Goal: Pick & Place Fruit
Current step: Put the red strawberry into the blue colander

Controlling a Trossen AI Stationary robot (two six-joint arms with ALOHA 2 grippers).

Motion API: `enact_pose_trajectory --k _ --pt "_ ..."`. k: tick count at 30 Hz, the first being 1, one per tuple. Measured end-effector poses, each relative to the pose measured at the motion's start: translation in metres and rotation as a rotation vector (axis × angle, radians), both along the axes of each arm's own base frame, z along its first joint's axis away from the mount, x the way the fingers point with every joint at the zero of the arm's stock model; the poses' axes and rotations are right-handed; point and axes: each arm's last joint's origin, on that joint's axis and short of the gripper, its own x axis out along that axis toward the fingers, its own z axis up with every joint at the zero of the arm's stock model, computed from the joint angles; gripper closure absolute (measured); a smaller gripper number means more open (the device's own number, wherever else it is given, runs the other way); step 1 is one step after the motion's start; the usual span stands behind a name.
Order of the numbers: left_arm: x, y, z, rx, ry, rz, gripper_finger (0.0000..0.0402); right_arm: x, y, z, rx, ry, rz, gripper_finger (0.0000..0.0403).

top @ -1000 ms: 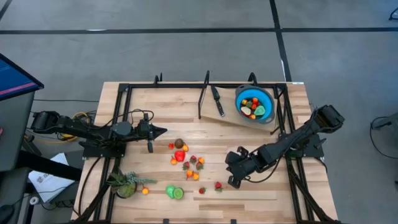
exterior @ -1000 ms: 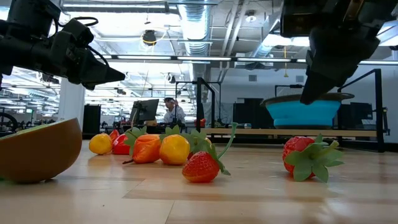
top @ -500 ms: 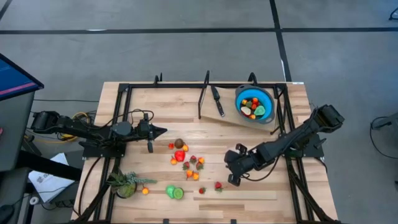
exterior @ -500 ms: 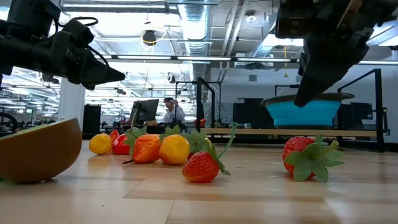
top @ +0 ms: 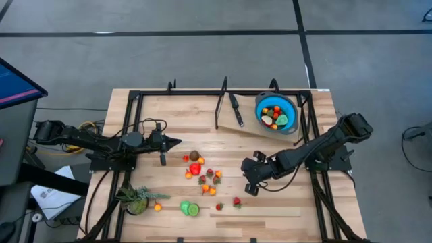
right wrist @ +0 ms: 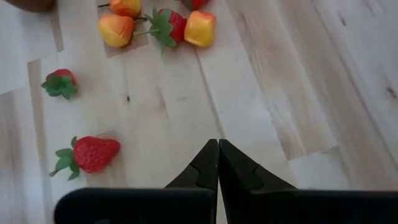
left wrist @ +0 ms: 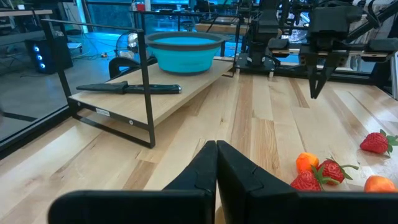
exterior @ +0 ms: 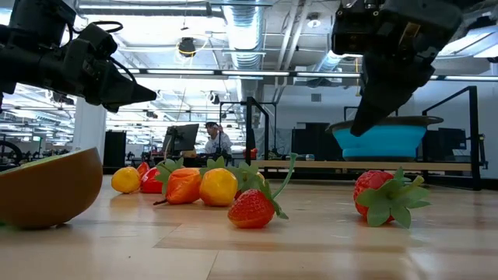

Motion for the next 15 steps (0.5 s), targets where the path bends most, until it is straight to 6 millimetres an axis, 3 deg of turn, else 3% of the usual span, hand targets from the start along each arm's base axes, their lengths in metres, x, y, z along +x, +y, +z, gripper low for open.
enact_pose_trajectory --k 9,15 --pt "0.0 0.0001 0.0001 0.0 0.0 0.0 0.0401 0.0074 -0.0061 0.0029 -0.005 -0.051 0.012 0.0397" --pt "0.0 0.0 0.0 0.0 0.0 0.0 0.0401 0.0097 -0.0057 0.0044 -0.036 -0.073 0.08 0.0324"
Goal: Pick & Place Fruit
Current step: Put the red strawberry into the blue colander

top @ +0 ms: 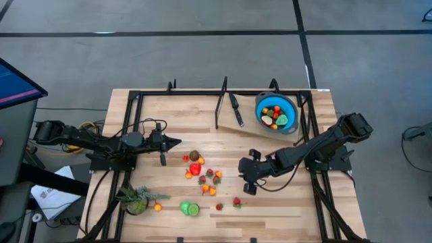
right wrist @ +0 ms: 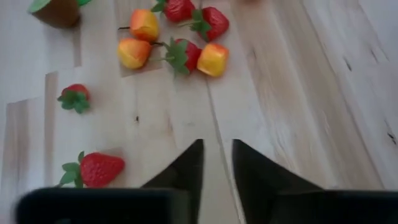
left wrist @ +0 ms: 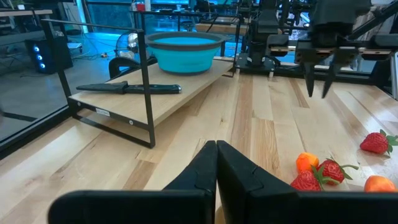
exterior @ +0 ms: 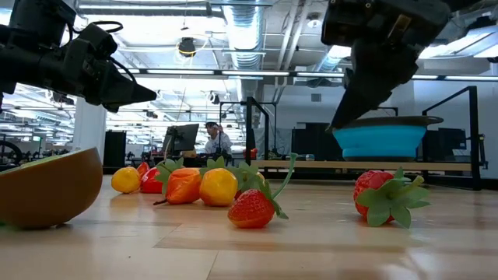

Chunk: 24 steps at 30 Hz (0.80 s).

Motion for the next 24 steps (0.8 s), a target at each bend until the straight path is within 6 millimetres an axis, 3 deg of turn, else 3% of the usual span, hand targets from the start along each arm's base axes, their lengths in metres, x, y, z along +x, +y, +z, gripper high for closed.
enact_pose_trajectory --k 7,10,15,24 --pt "0.0 0.0 0.0 0.0 0.0 0.0 0.0401 0.001 0.001 0.001 0.005 -0.008 0.036 0.0186" --pt "0.0 0.0 0.0 0.0 0.0 0.0 0.0401 0.0 0.004 0.001 0.03 -0.004 0.065 0.0148" --pt "0.0 0.0 0.0 0.0 0.0 0.0 0.0401 -0.006 0.02 0.001 -0.006 -0.004 0.186 0.0138" --pt "0.0 0.0 0.0 0.0 -0.001 0.0 0.0401 -0.001 0.038 0.003 0.03 -0.111 0.23 0.0138"
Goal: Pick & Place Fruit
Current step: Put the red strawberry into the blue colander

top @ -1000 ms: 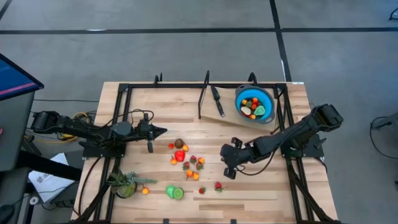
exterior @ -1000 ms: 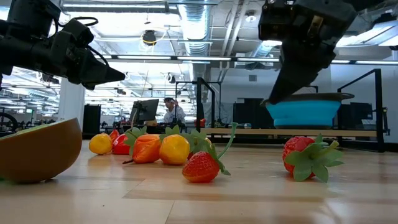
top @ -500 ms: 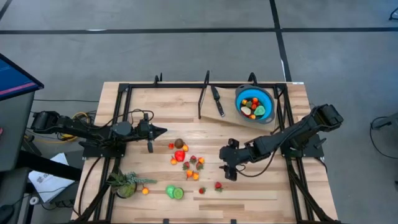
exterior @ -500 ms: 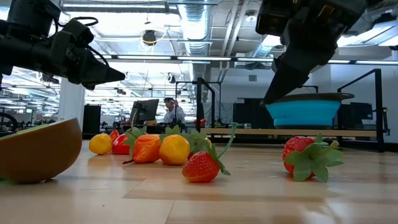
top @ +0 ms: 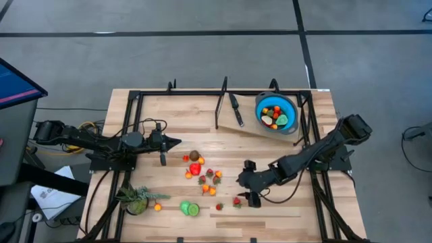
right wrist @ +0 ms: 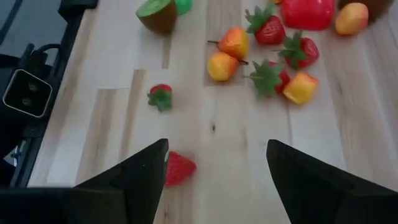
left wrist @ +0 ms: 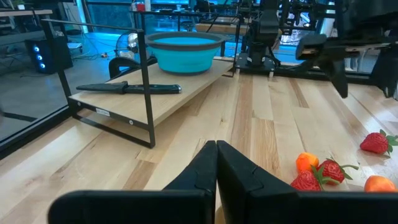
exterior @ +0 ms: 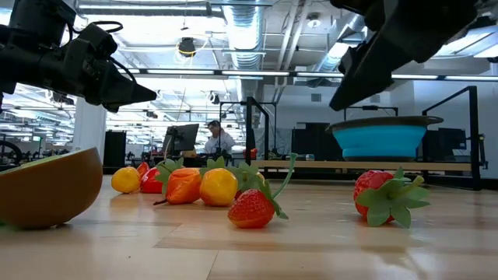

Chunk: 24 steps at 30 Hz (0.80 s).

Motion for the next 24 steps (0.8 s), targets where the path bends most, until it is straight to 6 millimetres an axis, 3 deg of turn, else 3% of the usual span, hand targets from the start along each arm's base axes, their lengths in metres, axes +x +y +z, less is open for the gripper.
enact_pose_trajectory --k 9,14,24 --pt "0.0 0.0 0.0 0.0 0.001 0.0 0.0401 0.018 0.018 -0.035 -0.039 0.082 0.043 0.0137" --pt "0.0 0.0 0.0 0.0 0.001 0.0 0.0401 0.029 0.032 -0.041 0.011 0.105 0.107 0.0137" --pt "0.0 0.0 0.0 0.0 0.001 0.0 0.0401 0.027 0.039 -0.066 -0.014 0.197 0.135 0.0137"
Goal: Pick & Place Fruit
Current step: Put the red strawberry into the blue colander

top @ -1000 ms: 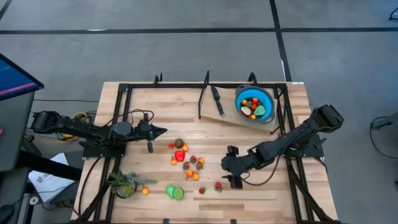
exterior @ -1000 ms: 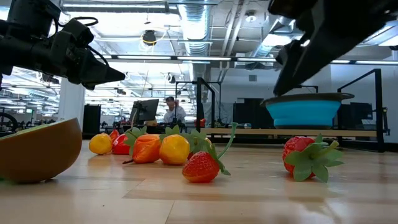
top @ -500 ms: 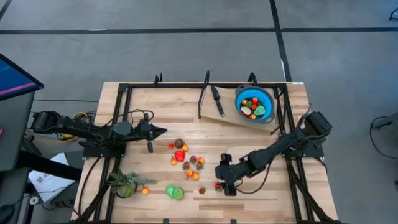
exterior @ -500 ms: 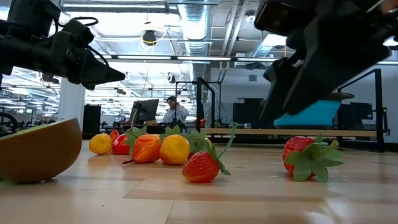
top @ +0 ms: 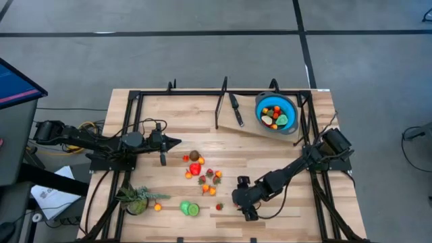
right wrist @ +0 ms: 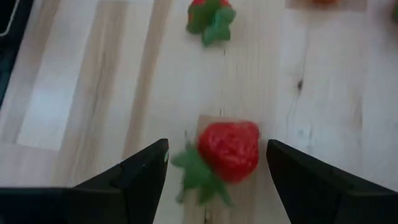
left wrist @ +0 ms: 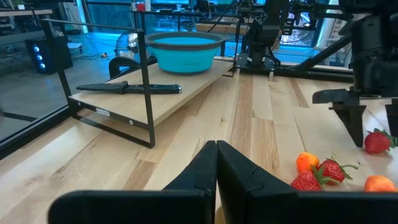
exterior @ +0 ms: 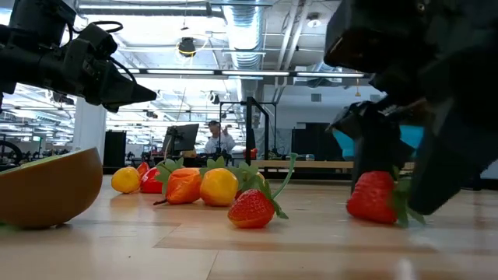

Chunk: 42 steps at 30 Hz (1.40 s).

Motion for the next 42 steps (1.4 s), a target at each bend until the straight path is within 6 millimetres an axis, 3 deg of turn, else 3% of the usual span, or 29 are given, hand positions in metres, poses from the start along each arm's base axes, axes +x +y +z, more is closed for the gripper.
enact_pose_trajectory --k 8,25,32,37,42 --pt "0.0 0.0 0.0 0.0 0.0 0.0 0.0401 0.0 -0.002 0.0 -0.004 0.006 -0.004 0.0153" --pt "0.0 0.0 0.0 0.0 0.0 0.0 0.0401 0.001 -0.002 0.001 0.032 0.017 -0.066 0.0276" --pt "0.0 0.0 0.0 0.0 0.0 0.0 0.0401 0.0 -0.002 0.002 0.061 0.025 -0.112 0.0279" --pt "0.0 0.0 0.0 0.0 0.0 0.0 0.0401 -0.001 -0.005 0.013 0.091 0.02 -0.152 0.0281" --pt "0.0 0.0 0.0 0.0 0.0 0.0 0.0401 -0.005 -0.015 0.039 0.119 -0.004 -0.184 0.0287"
